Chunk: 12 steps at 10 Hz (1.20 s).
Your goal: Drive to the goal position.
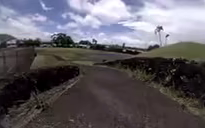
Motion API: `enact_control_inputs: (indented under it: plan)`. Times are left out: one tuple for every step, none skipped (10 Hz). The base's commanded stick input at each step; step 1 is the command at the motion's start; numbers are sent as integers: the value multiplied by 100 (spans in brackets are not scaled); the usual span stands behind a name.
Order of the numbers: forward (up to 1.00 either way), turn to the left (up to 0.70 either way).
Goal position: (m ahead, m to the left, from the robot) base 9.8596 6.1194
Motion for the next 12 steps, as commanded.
enact_control_inputs:
  plan:
    - [70,0]
    - [70,0]
    - [70,0]
    - [70,0]
    - [70,0]
    - [70,0]
    - [70,0]
    - [70,0]
    - [70,0]
    - [70,-11]
    - [70,-33]
    - [70,-33]
